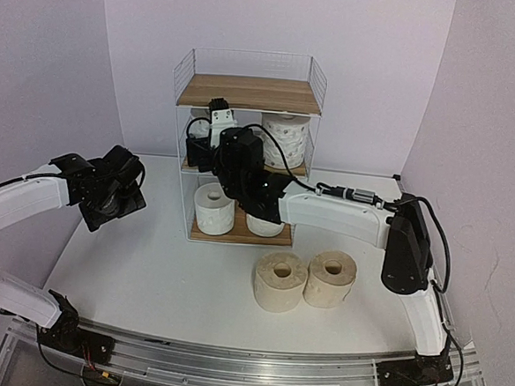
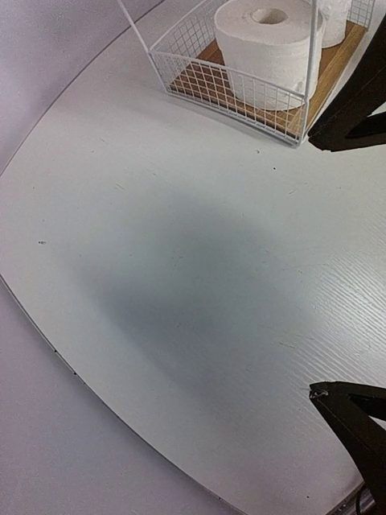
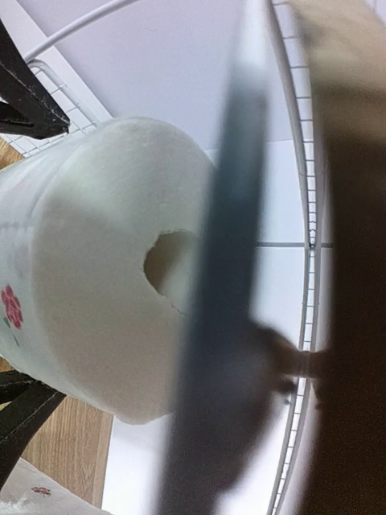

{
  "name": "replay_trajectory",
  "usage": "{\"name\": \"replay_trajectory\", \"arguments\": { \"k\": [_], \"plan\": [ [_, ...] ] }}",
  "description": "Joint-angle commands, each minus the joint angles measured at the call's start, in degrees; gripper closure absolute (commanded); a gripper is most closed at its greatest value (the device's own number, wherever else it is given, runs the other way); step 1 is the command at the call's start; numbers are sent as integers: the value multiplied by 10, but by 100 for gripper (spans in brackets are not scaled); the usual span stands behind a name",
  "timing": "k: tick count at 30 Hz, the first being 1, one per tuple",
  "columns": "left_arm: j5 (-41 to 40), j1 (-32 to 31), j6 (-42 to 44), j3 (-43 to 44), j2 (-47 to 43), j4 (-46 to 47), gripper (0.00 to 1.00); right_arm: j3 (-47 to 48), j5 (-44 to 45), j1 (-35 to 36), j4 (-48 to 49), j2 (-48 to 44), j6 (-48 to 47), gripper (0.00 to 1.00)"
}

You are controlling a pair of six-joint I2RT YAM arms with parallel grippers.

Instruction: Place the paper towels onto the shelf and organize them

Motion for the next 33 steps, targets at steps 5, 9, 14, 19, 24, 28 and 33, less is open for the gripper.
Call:
{"name": "replay_trajectory", "arguments": {
  "k": [5, 9, 14, 19, 24, 28, 33],
  "plan": [
    [7, 4, 8, 1, -5, 16, 0, -21, 13, 10, 7, -47, -10, 2],
    [7, 4, 8, 0, -9, 20, 0, -37, 12, 10, 9, -57, -13, 2],
    [9, 4, 9, 0, -11, 22, 0, -50, 10, 16, 10, -67, -23, 2],
    [11, 4, 11, 1, -13, 22, 0, -67, 21, 21, 10, -79, -30, 2],
    [12, 4, 10, 1, -21, 21, 0, -99, 39, 27, 10, -104, -33, 2],
    [16, 4, 10, -1, -33, 18, 0, -139, 47, 38, 10, -134, -30, 2],
    [33, 3, 15, -6, -54, 14, 0, -210, 64, 65, -3, -188, -24, 2]
  ]
}}
